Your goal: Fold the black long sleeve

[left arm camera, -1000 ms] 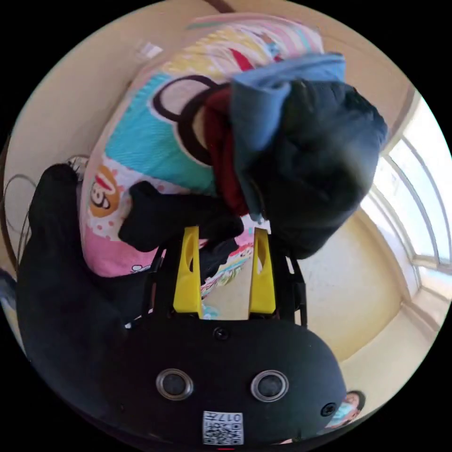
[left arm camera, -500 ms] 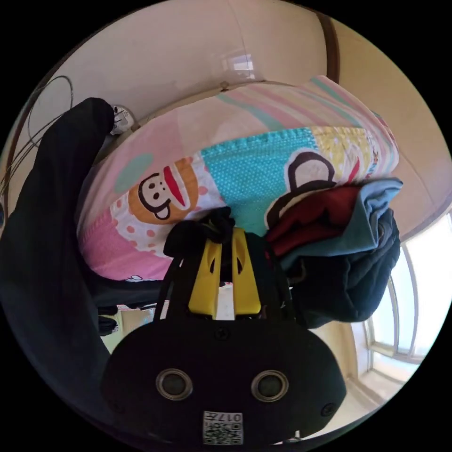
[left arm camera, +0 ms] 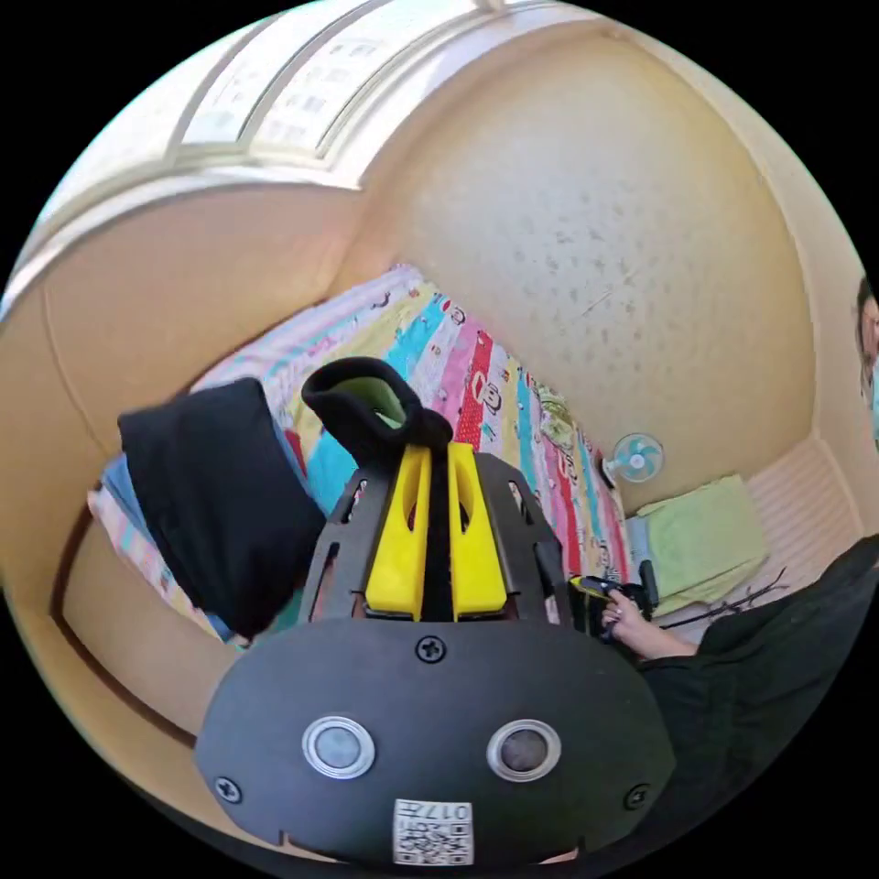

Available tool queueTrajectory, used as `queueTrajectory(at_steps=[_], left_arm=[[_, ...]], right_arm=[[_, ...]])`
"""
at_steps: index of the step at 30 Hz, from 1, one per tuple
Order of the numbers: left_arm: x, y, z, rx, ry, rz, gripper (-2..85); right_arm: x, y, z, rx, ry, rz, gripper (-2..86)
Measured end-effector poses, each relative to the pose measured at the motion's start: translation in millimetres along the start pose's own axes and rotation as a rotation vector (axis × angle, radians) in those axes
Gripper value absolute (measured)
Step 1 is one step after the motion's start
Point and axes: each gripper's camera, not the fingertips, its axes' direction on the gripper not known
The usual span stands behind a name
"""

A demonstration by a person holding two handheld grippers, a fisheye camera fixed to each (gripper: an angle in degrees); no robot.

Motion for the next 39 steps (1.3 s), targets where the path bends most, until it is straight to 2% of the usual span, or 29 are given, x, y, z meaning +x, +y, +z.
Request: queueTrajectory(at_steps=[3, 9, 12, 13, 14, 16, 17, 19, 22, 29, 35, 38, 39], left_arm=[[51.2, -33.0, 39.4, 0.002, -0.028, 0.22, 4.0], [205.4, -9.0, 213.2, -0.153, 0.174, 0.503, 4.0], [278.8, 49.6, 319.2, -0.355, 0.312, 0.559, 5.0], [299.6, 79.9, 365.7, -0.489, 0.368, 0.559, 6.3], [312.7, 112.3, 410.2, -0.638, 0.36, 0.552, 8.7], [315.9, 154.3, 459.5, -0.831, 0.294, 0.479, 10.6], [310.5, 169.5, 470.4, -0.879, 0.316, 0.407, 10.9], [298.4, 178.1, 464.6, -0.869, 0.365, 0.317, 11.0], [272.3, 186.4, 441.9, -0.882, 0.306, 0.268, 11.0], [200.6, 191.5, 354.3, -0.926, 0.12, 0.233, 11.1], [155.2, 202.5, 288.3, -0.875, 0.009, 0.005, 10.9], [153.2, 211.6, 280.7, -0.884, -0.011, -0.02, 10.9], [153.8, 213.0, 281.4, -0.889, -0.015, -0.018, 10.8]], right_arm=[[18.6, 3.5, -0.9, -0.004, -0.003, 0.005, 0.2], [60.6, 20.9, -4.8, -0.005, -0.018, 0.067, 0.2], [82.3, 32.8, -5.6, -0.004, -0.019, 0.103, 0.4], [86.3, 34.9, -5.4, -0.006, -0.016, 0.108, 0.4], [93.6, 38.3, -4.7, -0.014, -0.005, 0.114, 0.4], [102.0, 40.5, -3.3, -0.034, 0.017, 0.109, 0.5], [105.9, 39.7, -3.0, -0.045, 0.04, 0.1, 0.6], [109.2, 34.6, -3.8, -0.053, 0.07, 0.081, 0.7], [106.1, 10.8, -7.2, -0.033, 0.119, -0.009, 1.3], [62.9, -143.1, 6.3, 0.018, 0.228, -0.33, 5.5], [29.4, -247.0, 95.8, -0.144, 0.394, -0.642, 11.3], [40.2, -258.0, 162.8, -0.322, 0.583, -0.668, 10.9], [43.5, -255.9, 171.7, -0.322, 0.604, -0.676, 10.0]])
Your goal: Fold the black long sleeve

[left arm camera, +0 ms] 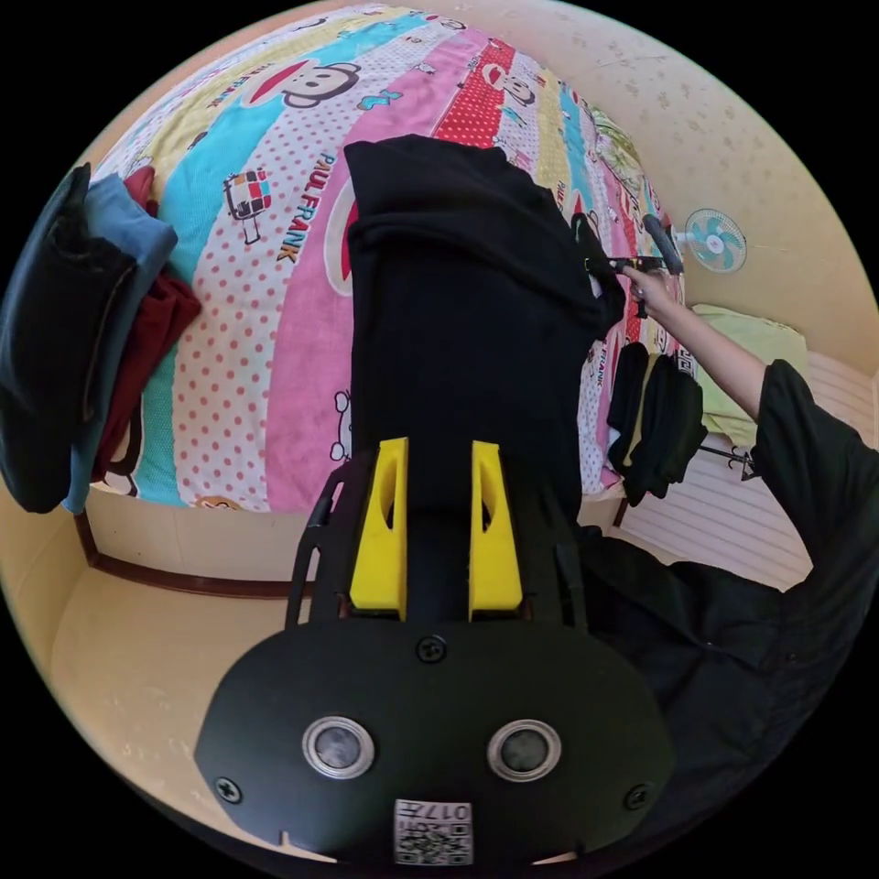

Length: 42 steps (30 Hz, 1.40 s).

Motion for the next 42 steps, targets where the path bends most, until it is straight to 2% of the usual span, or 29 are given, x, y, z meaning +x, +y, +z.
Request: queueTrajectory(at_steps=[2, 5, 7, 9, 11, 14, 17, 19, 22, 25, 26, 30, 32, 36, 40, 42], left_arm=[[2.9, -2.4, 4.2, -0.012, 0.011, 0.001, 10.7], [9.1, -9.8, 0.4, 0.012, 0.059, 0.023, 10.3], [12.8, -15.1, -4.6, 0.027, 0.074, 0.038, 10.2], [15.5, -19.6, -11.0, 0.05, 0.091, 0.052, 10.1], [16.8, -24.3, -17.1, 0.07, 0.116, 0.065, 10.1], [14.3, -28.2, -19.4, 0.081, 0.167, 0.069, 10.1], [10.3, -30.4, -21.5, 0.078, 0.206, 0.066, 10.1], [9.4, -31.5, -23.3, 0.068, 0.202, 0.08, 10.0], [6.7, -32.0, -27.9, 0.063, 0.194, 0.099, 10.0], [-0.3, -28.3, -36.1, 0.078, 0.209, 0.092, 10.0], [-3.5, -25.3, -40.4, 0.089, 0.21, 0.09, 10.0], [-18.3, -13.8, -49.5, 0.11, 0.203, 0.068, 10.0], [-31.8, -7.1, -49.7, 0.107, 0.217, 0.034, 10.0], [-47.0, -1.5, -54.4, 0.116, 0.243, -0.002, 10.3], [-56.4, -7.6, -65.5, 0.157, 0.211, -0.009, 11.0], [-60.8, -19.9, -66.5, 0.162, 0.193, -0.008, 11.2]], right_arm=[[8.5, 5.8, -8.2, 0.032, 0.018, 0.08, 4.1], [41.6, 50.9, -58.9, 0.258, -0.147, 0.176, 3.1], [74.2, 99.5, -98.4, 0.419, -0.218, 0.291, 3.0], [123.9, 191.0, -140.5, 0.656, -0.338, 0.515, 2.8], [150.1, 267.0, -152.8, 0.791, -0.397, 0.69, 2.7], [159.8, 370.3, -140.3, 0.805, -0.292, 0.949, 2.7], [158.0, 425.8, -107.6, 0.768, -0.37, 0.995, 2.6], [149.2, 439.5, -106.2, 0.836, -0.434, 0.922, 2.5], [122.9, 429.4, -138.9, 0.979, -0.464, 0.674, 2.5], [91.6, 391.7, -187.4, 1.102, -0.606, 0.31, 2.6], [74.0, 370.6, -208.2, 1.123, -0.675, 0.118, 2.8], [-12.6, 281.9, -266.7, 1.036, -0.793, -0.521, 3.6], [-41.8, 226.0, -270.0, 0.919, -0.764, -0.511, 4.5], [-77.8, 130.9, -231.2, 0.638, -0.68, -0.253, 7.5], [-116.9, 133.1, -185.7, 0.504, -0.518, -0.167, 8.3], [-141.2, 148.4, -135.5, 0.378, -0.46, -0.123, 8.5]])
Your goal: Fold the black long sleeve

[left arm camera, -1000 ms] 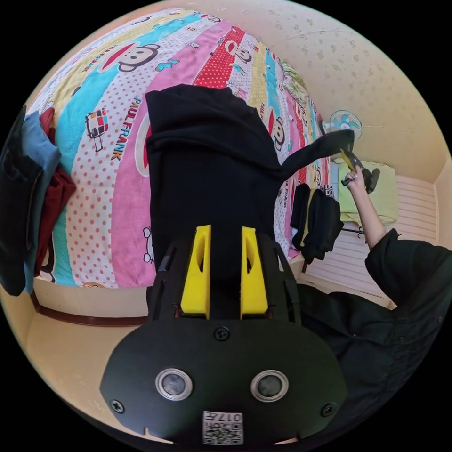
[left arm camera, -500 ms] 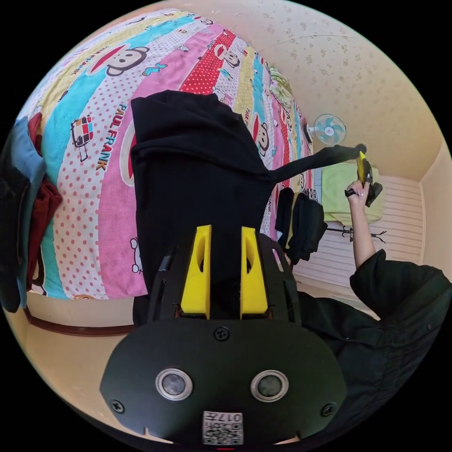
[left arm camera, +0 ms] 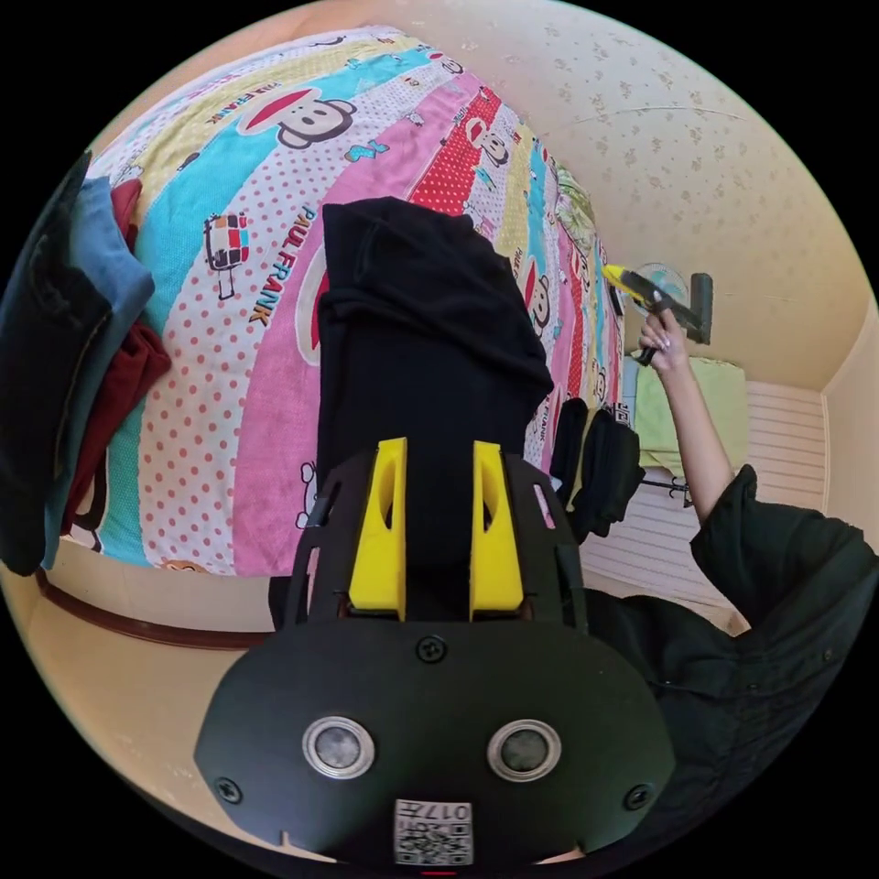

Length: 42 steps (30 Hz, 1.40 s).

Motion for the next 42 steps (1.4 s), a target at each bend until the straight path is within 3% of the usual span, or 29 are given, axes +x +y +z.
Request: queueTrajectory(at_steps=[7, 11, 16, 19, 22, 25, 27, 29, 31, 35, 37, 42], left_arm=[[-23.2, -60.5, 17.0, -0.057, -0.093, -0.004, 12.5], [-21.5, -65.5, 16.8, -0.099, -0.111, 0.022, 12.5], [-16.9, -48.0, 27.7, -0.182, -0.118, 0.035, 12.5], [-13.6, -27.3, 35.7, -0.22, -0.131, 0.043, 12.6], [-20.1, -4.1, 40.1, -0.24, -0.153, 0.008, 12.5], [-33.9, 19.4, 35.0, -0.222, -0.121, -0.062, 12.5], [-42.0, 32.1, 32.4, -0.22, -0.122, -0.088, 12.4], [-52.0, 45.0, 31.4, -0.23, -0.144, -0.113, 12.5], [-57.0, 51.0, 30.5, -0.233, -0.152, -0.112, 13.0], [-64.7, 59.2, 21.9, -0.206, -0.183, -0.101, 16.3], [-73.6, 61.6, 20.7, -0.188, -0.145, -0.113, 16.8], [-105.3, 65.1, 45.5, -0.307, -0.033, -0.111, 18.3]], right_arm=[[18.4, 119.3, 126.0, -0.312, 0.095, 0.231, 6.0], [22.0, 148.9, 94.7, -0.18, -0.04, 0.416, 5.4], [27.9, 156.2, 47.7, -0.01, 0.07, 0.506, 8.8], [63.7, 149.7, 45.8, 0.087, -0.059, 0.639, 12.0], [100.2, 138.1, 89.5, -0.055, -0.197, 0.787, 9.2], [88.8, 111.0, 68.1, 0.005, -0.05, 0.71, 4.9], [59.5, 81.1, 37.0, 0.053, 0.177, 0.553, 4.8], [52.4, 68.2, 44.6, -0.05, 0.234, 0.484, 5.3], [55.1, 72.4, 48.5, -0.13, 0.233, 0.483, 6.5], [35.2, 138.7, -5.4, 0.115, 0.082, 0.513, 8.6], [18.0, 176.4, -4.7, 0.076, -0.006, 0.481, 10.1], [-47.3, 313.3, 35.3, -0.246, -0.097, 0.468, 13.3]])
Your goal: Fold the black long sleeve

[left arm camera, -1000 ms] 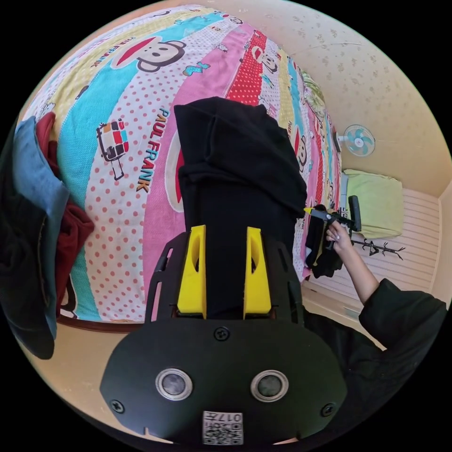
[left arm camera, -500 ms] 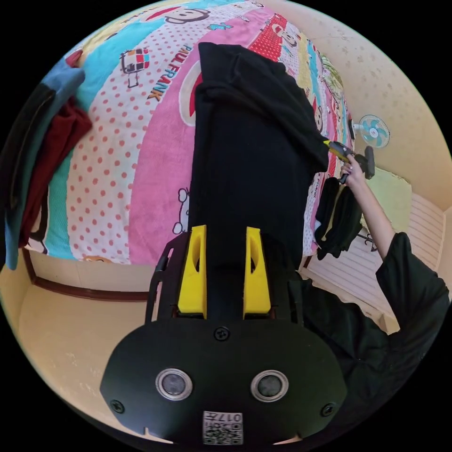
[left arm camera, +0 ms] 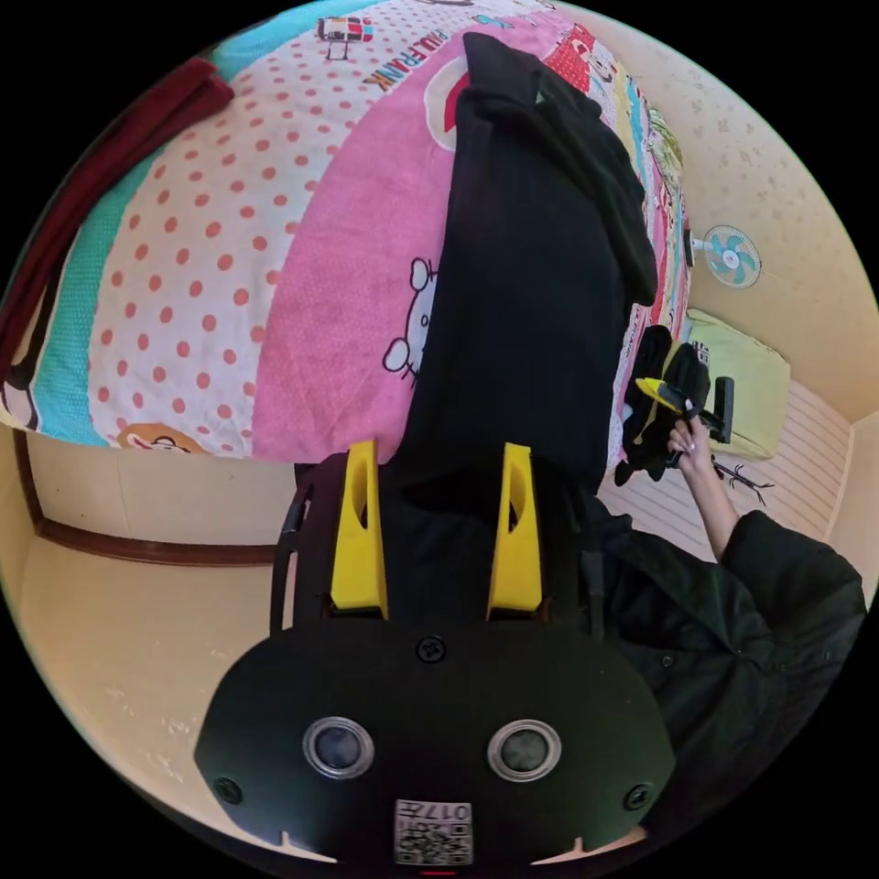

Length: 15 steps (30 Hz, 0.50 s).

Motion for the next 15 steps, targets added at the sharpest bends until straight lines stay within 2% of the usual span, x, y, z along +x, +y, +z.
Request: queueTrajectory(at_steps=[3, 6, 10, 13, 15], left_arm=[[-9.3, 2.3, 7.3, -0.063, -0.023, 0.048, 18.3], [-17.7, 5.0, 15.0, -0.15, -0.058, 0.09, 18.4], [-31.9, -2.8, 25.6, -0.208, -0.032, 0.098, 18.3], [-42.6, -19.3, 37.9, -0.243, -0.021, 0.085, 17.1], [-48.0, -30.3, 46.7, -0.291, -0.032, 0.062, 12.8]], right_arm=[[7.8, 71.2, 25.5, -0.088, -0.028, 0.083, 14.0], [16.3, 121.7, 33.5, -0.078, -0.089, 0.177, 14.1], [31.3, 141.5, 50.3, -0.101, -0.099, 0.243, 14.1], [40.5, 135.5, 55.7, -0.083, -0.179, 0.255, 12.3], [39.9, 126.4, 53.7, -0.099, -0.244, 0.21, 7.1]])
